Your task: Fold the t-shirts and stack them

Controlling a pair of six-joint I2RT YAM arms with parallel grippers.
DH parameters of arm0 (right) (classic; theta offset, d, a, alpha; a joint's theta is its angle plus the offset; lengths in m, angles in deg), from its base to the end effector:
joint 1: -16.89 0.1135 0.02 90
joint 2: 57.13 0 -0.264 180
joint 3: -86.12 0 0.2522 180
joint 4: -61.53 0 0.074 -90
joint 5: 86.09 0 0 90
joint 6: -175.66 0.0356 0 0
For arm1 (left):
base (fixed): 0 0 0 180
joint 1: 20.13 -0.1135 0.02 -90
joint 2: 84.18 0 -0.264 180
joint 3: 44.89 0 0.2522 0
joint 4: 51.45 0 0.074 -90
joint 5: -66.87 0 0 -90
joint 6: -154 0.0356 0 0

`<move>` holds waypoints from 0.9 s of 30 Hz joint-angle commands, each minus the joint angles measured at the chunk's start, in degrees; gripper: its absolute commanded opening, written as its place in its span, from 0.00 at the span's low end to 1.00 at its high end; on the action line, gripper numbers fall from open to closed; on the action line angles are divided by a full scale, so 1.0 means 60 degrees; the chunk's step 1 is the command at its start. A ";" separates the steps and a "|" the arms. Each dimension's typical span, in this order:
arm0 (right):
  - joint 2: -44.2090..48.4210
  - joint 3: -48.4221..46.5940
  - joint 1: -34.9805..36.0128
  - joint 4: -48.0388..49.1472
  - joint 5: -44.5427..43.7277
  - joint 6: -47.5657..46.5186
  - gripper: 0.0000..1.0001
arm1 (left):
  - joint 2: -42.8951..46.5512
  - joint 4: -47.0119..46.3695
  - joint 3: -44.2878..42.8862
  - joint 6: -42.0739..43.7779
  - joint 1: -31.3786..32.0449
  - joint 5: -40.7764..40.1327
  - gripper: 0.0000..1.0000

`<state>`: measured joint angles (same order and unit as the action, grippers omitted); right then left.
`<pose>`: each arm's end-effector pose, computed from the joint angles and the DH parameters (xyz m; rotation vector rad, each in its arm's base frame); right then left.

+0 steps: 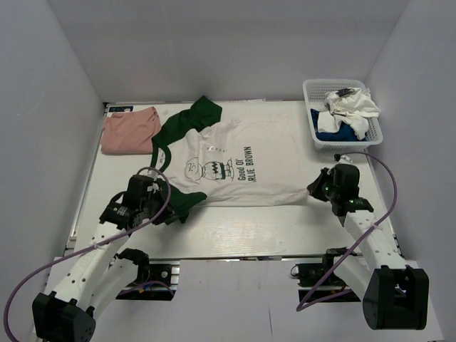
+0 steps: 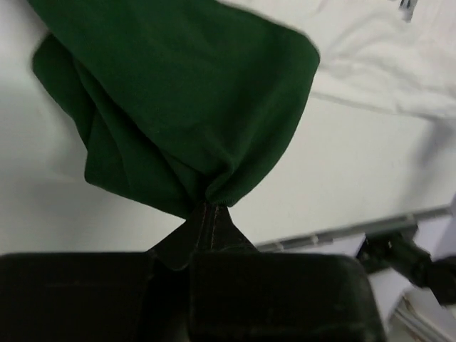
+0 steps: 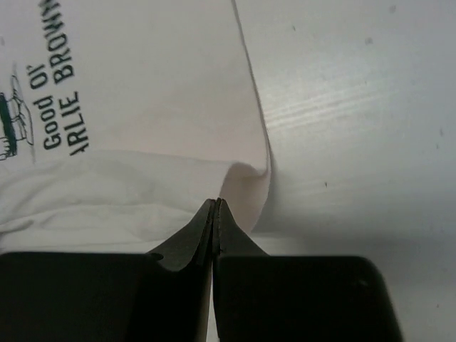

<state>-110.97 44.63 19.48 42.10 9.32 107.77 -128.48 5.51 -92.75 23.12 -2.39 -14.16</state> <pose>0.2033 0.0126 0.2151 0.3077 2.1211 0.3541 0.1391 -0.0503 0.2259 -0.4545 2.5558 -0.5976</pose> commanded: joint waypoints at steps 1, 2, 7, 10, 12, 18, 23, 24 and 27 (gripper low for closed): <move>0.0199 0.0065 -0.0080 -0.1409 -0.0578 0.0840 0.00 | 0.0015 0.1424 -0.0131 -0.0685 -0.0026 0.1565 0.00; 0.0185 0.0051 -0.0066 -0.1906 -0.0855 0.0958 0.00 | 0.0014 0.1834 -0.0334 -0.0686 -0.0026 0.1566 0.00; -0.0049 -0.0578 -0.0124 -0.3606 -0.2702 0.1281 0.00 | -0.0338 0.4749 -0.2165 -0.0072 -0.0026 0.1214 0.00; -0.0108 -0.1033 -0.0168 -0.4005 -0.2938 0.1266 0.00 | -0.0556 0.5307 -0.2752 0.0120 -0.0026 0.1681 0.00; -0.0152 -0.1281 -0.0183 -0.4312 -0.2908 0.1296 0.00 | -0.0688 0.5427 -0.2608 0.0411 -0.0026 0.1931 0.00; -0.0225 -0.1268 -0.0241 -0.5058 -0.2996 0.1398 0.00 | -0.0163 0.5528 -0.1260 0.0690 -0.0026 0.3133 0.00; -0.0473 -0.1442 -0.0314 -0.5893 -0.2997 0.1925 0.14 | 0.0175 0.5954 -0.0425 0.1335 -0.0026 0.3205 0.26; -0.0503 -0.1589 -0.0329 -0.6041 -0.2938 0.2042 0.18 | 0.0175 0.5577 -0.0308 0.1335 -0.0026 0.3714 0.50; -0.0489 -0.1999 -0.0314 -0.6320 -0.3214 0.2145 0.66 | 0.0073 0.4873 -0.0407 0.1335 -0.0026 0.4028 1.00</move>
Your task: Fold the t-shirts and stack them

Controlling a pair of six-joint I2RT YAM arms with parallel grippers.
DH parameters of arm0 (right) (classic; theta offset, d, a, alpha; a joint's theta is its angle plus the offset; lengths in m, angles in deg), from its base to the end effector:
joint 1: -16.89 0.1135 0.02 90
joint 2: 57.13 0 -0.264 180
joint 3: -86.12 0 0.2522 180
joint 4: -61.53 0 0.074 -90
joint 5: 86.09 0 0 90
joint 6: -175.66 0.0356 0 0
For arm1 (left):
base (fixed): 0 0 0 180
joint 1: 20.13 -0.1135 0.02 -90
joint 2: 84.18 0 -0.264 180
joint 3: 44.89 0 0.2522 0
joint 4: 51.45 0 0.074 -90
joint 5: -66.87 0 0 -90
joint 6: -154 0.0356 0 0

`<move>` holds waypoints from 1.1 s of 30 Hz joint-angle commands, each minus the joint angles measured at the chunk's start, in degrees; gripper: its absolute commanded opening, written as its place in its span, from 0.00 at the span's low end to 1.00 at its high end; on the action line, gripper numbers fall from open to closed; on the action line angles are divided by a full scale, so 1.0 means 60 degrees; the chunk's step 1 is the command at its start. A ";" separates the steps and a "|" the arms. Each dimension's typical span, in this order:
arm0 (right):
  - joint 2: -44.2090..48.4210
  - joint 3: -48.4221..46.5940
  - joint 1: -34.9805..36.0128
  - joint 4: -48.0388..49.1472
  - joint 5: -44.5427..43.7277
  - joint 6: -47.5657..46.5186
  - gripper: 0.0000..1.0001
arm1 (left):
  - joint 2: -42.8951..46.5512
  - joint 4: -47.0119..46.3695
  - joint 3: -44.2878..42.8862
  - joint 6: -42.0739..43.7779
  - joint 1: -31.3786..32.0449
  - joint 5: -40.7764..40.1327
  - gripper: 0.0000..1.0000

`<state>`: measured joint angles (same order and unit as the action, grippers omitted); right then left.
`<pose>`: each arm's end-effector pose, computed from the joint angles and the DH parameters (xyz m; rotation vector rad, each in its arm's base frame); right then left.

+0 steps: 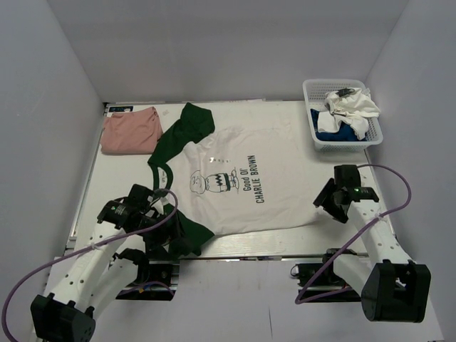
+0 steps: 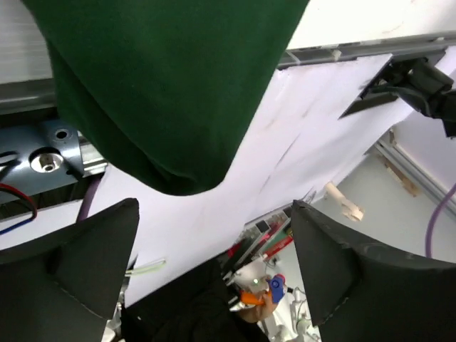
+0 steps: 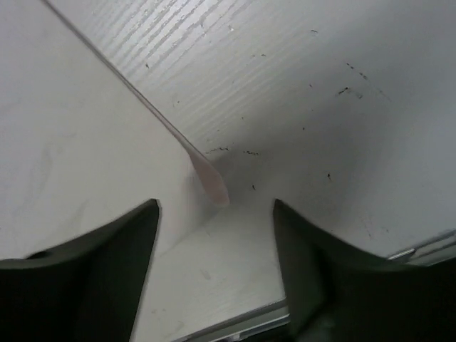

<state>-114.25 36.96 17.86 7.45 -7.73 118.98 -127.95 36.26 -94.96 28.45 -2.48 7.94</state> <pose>0.1776 -0.0042 0.2041 0.7927 2.4946 -0.0628 0.0856 -0.0465 0.2205 0.3936 -2.8908 0.8231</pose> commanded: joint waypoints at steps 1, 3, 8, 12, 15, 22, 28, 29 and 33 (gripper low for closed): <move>0.0159 -0.0896 -0.0059 -0.0691 -0.0592 0.0262 0.77 | -0.0189 -0.0255 -0.0520 0.0447 -0.0012 0.0199 1.00; 0.0335 -0.1217 -0.0030 -0.0708 -0.0726 0.0116 0.90 | -0.0803 -0.0342 -0.1151 0.0549 -0.0012 -0.0430 1.00; 0.0586 -0.2111 -0.0045 0.0301 0.0224 -0.0500 0.90 | -0.2546 -0.1658 -0.3437 0.0753 -0.0012 -0.2042 1.00; 0.0102 -0.3195 -0.0016 0.0609 0.0314 -0.0997 0.90 | -0.4479 -0.2700 -0.5396 0.0842 -0.0012 -0.3152 1.00; -0.0278 -0.3591 0.0145 0.1298 0.1173 -0.1130 0.90 | -0.5783 -0.3666 -0.6321 0.0740 -0.0012 -0.4003 1.00; -0.2980 -0.4529 0.1869 0.3437 0.2350 -0.1568 0.90 | -1.0658 -0.3860 -1.0698 0.1163 -0.0012 -0.5982 1.00; -0.5799 -0.6359 0.2533 0.3322 0.1534 -0.2097 0.90 | -1.4585 -0.3916 -1.6178 0.2464 -0.0232 -0.5750 1.00; -0.5976 -0.6593 0.2519 0.3205 0.1559 -0.2096 0.90 | -1.5344 -0.4120 -1.6836 0.2686 -0.0145 -0.5634 1.00; -0.6358 -0.6332 0.2431 0.3262 0.0992 -0.2052 0.90 | -1.5980 -0.6036 -1.6449 0.3200 -0.0041 -0.5427 1.00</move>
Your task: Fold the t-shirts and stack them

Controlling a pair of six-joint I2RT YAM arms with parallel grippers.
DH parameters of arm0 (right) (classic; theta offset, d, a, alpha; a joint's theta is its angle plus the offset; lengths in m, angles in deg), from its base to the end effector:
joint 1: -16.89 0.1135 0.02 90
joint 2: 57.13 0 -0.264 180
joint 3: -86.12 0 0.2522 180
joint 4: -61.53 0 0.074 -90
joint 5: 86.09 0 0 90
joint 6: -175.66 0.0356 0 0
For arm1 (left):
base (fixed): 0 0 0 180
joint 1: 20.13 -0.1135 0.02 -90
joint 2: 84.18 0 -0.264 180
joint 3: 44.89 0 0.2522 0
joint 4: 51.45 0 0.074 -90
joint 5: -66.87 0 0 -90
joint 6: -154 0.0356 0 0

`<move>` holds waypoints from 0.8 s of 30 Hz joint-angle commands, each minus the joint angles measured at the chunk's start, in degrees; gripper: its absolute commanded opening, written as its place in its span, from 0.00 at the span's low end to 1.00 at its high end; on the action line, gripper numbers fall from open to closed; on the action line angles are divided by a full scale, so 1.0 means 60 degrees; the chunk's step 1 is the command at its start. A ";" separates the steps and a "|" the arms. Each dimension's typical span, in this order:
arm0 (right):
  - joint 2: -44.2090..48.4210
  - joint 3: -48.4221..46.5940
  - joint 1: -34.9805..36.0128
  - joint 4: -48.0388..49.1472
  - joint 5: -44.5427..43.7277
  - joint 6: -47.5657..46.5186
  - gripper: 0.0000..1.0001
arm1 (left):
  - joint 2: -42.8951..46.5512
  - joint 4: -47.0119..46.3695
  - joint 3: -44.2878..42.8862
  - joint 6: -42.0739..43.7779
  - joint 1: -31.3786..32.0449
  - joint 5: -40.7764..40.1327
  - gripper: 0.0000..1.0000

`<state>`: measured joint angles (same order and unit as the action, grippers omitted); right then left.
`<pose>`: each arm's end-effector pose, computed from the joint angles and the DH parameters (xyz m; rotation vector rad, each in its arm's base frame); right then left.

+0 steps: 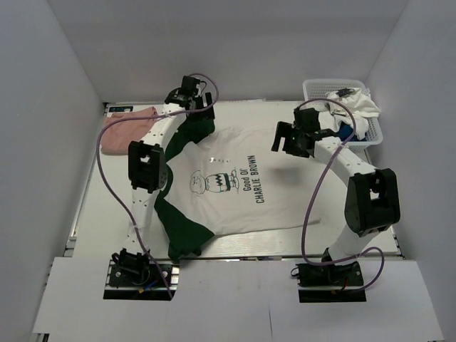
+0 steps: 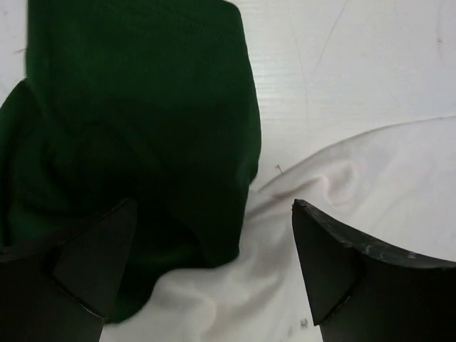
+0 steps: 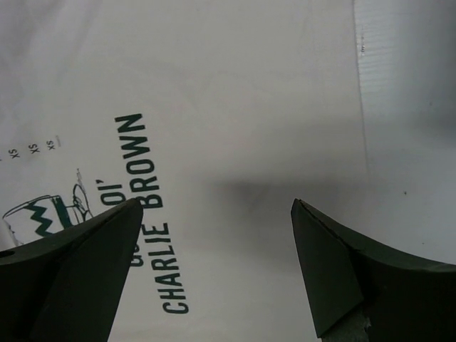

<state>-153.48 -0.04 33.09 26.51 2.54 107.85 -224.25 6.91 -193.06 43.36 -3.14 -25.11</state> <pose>0.3600 0.1037 0.2535 0.1360 2.3756 0.2955 0.5189 -0.1573 0.2342 -0.0938 2.4614 -0.2468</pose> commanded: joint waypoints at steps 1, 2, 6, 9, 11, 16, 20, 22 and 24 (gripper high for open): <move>0.0180 -0.0107 -0.0079 0.0100 -0.0840 -0.0242 0.90 | -0.0062 -0.1294 -0.0098 0.0716 0.0068 0.0081 1.00; 0.0180 -0.0019 -0.0094 0.0100 -0.0929 -0.0257 0.90 | -0.0194 -0.1295 -0.0200 0.0818 0.0068 0.0081 1.00; 0.0122 0.0142 -0.0094 0.0056 -0.1105 -0.0432 0.90 | -0.0706 -0.1865 0.0135 0.0717 0.0068 0.0081 1.00; 0.0078 0.0348 -0.0108 -0.0046 -0.1076 -0.0447 0.90 | -0.1365 -0.2378 0.0034 0.0468 0.0068 0.0256 1.00; 0.0078 0.0508 -0.0094 -0.0061 -0.1047 -0.0447 0.90 | -0.1819 -0.2613 -0.0478 0.0322 0.0068 0.0548 1.00; 0.0151 0.0700 -0.0079 -0.0149 -0.1265 -0.0535 0.90 | -0.2668 -0.4120 -0.0640 -0.0248 0.0068 0.1207 1.00; 0.0049 0.0816 -0.0108 -0.0032 -0.1398 -0.0696 0.90 | -0.3297 -0.6531 -0.0830 -0.0850 0.0156 0.2408 1.00; -0.0097 0.0803 -0.0094 0.0056 -0.1471 -0.0755 0.90 | -0.3621 -0.7225 -0.1238 -0.1433 0.0156 0.2250 1.00; -0.0273 0.0642 -0.0094 0.0012 -0.1486 -0.0931 0.90 | -0.3915 -0.7812 -0.1504 -0.1656 0.0156 0.1914 1.00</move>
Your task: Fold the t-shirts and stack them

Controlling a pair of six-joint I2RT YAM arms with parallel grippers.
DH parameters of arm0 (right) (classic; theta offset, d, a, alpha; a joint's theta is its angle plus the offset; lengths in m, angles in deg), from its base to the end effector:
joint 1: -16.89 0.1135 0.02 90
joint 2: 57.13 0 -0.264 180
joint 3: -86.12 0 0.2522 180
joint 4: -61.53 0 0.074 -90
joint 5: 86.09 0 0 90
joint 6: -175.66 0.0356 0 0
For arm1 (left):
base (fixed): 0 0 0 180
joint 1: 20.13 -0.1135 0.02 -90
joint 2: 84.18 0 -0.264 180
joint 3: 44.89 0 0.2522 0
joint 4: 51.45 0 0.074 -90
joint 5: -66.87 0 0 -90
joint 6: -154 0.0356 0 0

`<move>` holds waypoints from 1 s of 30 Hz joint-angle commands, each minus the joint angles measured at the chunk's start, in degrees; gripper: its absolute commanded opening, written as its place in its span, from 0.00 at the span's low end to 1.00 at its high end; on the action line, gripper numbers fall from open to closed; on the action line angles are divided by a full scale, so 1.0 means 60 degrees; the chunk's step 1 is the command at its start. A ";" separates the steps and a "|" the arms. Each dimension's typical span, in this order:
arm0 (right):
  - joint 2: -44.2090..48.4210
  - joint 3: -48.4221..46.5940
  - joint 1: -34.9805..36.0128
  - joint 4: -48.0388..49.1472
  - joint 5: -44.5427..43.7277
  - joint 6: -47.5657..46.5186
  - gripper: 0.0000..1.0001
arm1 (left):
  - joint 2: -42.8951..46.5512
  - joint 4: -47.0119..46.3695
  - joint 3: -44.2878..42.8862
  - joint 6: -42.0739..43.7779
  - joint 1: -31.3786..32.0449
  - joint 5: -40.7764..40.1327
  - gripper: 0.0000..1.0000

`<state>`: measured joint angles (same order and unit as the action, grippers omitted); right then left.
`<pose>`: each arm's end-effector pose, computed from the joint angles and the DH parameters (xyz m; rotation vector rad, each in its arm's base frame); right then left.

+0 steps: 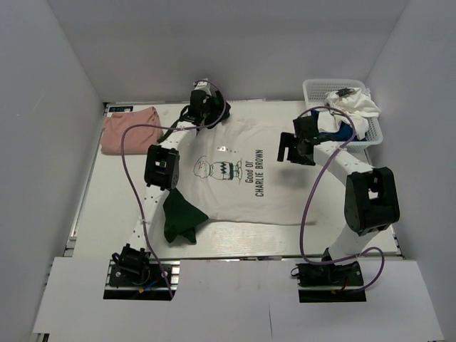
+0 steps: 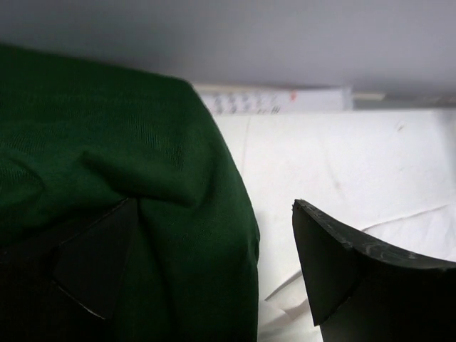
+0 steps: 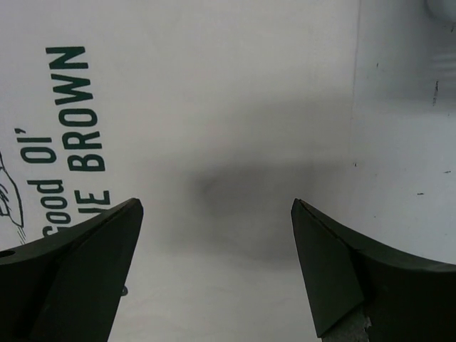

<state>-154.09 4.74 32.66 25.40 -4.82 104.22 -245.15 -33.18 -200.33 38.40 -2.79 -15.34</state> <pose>0.3504 0.0933 0.2221 0.1250 2.4570 0.0726 0.5909 -0.1896 0.1312 -0.0564 2.0347 -0.6140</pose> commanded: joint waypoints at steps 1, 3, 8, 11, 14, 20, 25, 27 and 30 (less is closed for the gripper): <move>-0.0273 -0.0345 -0.0021 0.0068 -0.0288 -0.0355 0.90 | -0.0433 -0.1264 -0.0292 -0.0917 0.0011 0.0182 1.00; -0.0420 -0.0595 -0.0021 0.0052 -0.0346 -0.0414 0.90 | -0.0113 -0.1352 -0.0132 -0.0918 -0.0077 0.0021 1.00; -0.0771 -0.1473 -0.0006 0.0096 -0.0040 -0.0414 0.90 | 0.2095 -0.1076 0.0704 0.0600 -0.0078 -0.0667 1.00; -0.1196 -0.2190 -0.0006 -0.0299 -0.0112 -0.0341 0.90 | 0.3354 -0.0505 0.0923 0.1378 -0.0078 -0.1354 1.00; -0.1738 -0.2951 0.0023 -0.0724 -0.0156 -0.0267 0.90 | 0.4427 -0.0386 0.2180 0.2184 -0.0166 -0.2524 1.00; -0.3115 -0.4534 0.0052 -0.1413 -0.0419 -0.0356 0.90 | 0.5967 0.1282 0.4042 0.2744 -0.0355 -0.4125 1.00; -0.4182 -0.5429 0.0052 -0.1677 -0.0187 -0.0400 0.90 | 0.6715 0.1124 0.6663 0.1837 -0.0721 -0.2668 1.00; -0.4476 -0.5677 0.0038 -0.1720 -0.0229 -0.0429 0.90 | 0.6527 0.1035 0.7003 0.1501 -0.0723 -0.2384 1.00; -0.4799 -0.5767 0.0008 -0.1823 -0.0259 -0.0458 0.90 | 0.6087 0.1122 0.7019 0.1235 -0.0723 -0.1608 1.00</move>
<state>-181.90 -27.21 32.77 16.22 -6.05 102.28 -207.36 -29.44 -159.00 48.34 -7.44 -31.01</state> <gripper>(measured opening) 0.904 0.998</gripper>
